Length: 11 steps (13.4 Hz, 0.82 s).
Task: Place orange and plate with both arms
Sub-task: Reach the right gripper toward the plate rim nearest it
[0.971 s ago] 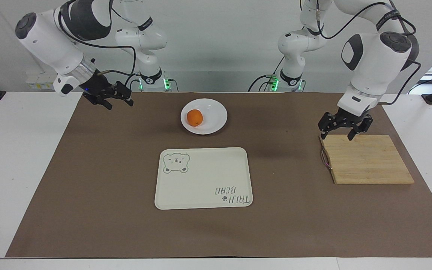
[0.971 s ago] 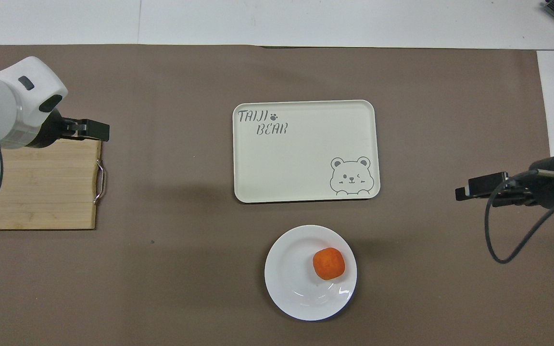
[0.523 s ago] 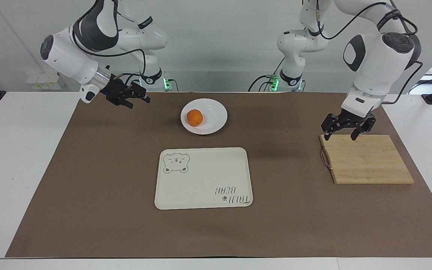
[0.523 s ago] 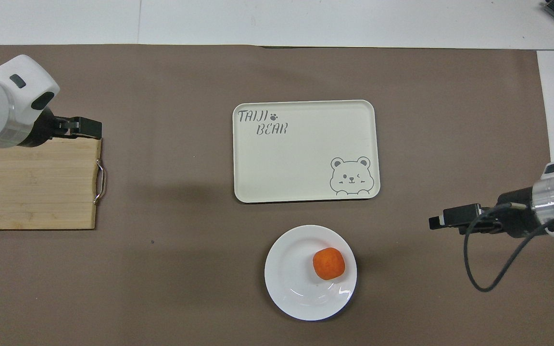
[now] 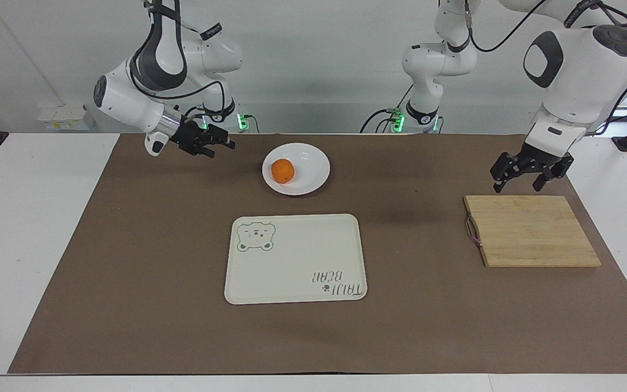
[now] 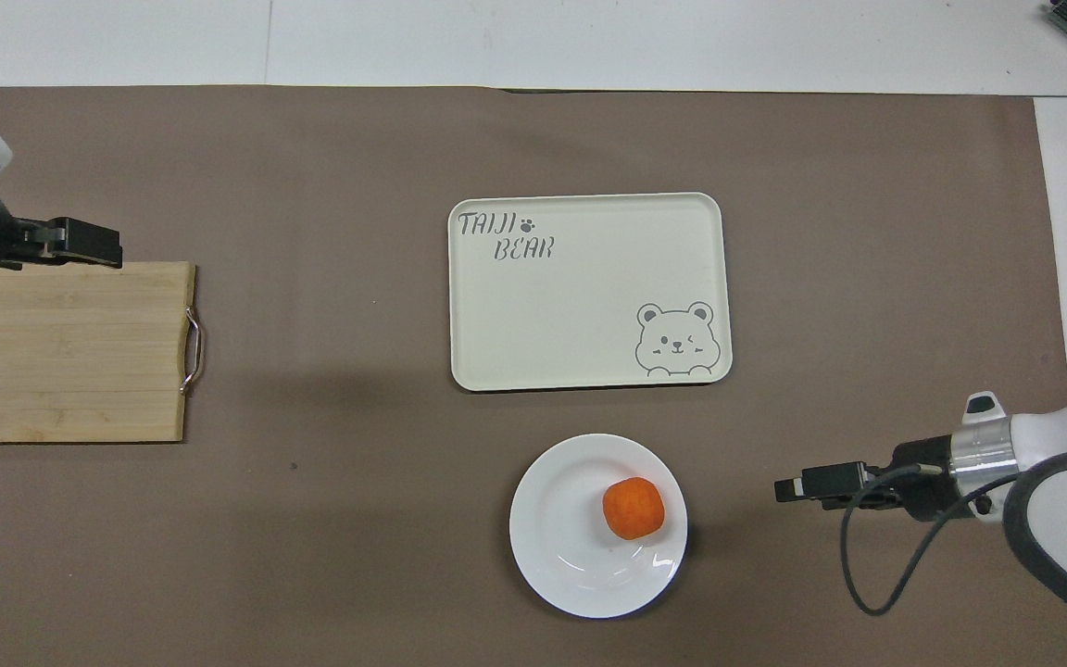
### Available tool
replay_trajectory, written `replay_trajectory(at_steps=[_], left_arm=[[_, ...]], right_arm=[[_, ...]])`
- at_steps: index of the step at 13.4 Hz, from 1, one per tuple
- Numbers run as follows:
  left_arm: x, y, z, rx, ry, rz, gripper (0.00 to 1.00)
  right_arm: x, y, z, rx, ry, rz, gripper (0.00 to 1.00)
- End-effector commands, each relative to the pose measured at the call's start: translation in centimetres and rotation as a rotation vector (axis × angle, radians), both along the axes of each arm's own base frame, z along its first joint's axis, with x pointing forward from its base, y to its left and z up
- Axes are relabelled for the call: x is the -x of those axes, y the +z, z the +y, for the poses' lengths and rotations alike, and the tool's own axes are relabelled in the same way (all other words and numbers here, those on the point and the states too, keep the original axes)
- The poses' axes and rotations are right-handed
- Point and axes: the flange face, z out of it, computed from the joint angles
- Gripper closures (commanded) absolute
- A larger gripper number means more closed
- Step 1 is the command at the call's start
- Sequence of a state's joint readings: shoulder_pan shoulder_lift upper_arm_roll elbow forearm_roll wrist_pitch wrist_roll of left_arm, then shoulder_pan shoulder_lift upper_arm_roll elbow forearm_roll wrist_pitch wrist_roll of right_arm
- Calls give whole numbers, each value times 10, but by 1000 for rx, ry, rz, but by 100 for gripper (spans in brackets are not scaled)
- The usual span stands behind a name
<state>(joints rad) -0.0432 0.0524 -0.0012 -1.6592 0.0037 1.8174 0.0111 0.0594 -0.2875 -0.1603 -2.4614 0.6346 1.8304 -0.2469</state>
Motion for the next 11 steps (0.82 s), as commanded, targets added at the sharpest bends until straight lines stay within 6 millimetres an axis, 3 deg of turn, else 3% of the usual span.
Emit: replay_trajectory(at_steps=[1, 5, 6, 8, 11], left_arm=[[9, 14, 8, 0, -26, 22, 0], [11, 18, 2, 1, -33, 14, 0], [14, 20, 9, -4, -25, 20, 0], [16, 28, 8, -14, -80, 48, 0], [21, 52, 8, -3, -73, 86, 0]], right_arm=[[11, -27, 5, -83, -23, -29, 0], [23, -73, 23, -153, -56, -34, 0], [28, -88, 36, -188, -37, -50, 0], [42, -125, 43, -257, -25, -85, 0], [55, -137, 44, -279, -18, -85, 0]])
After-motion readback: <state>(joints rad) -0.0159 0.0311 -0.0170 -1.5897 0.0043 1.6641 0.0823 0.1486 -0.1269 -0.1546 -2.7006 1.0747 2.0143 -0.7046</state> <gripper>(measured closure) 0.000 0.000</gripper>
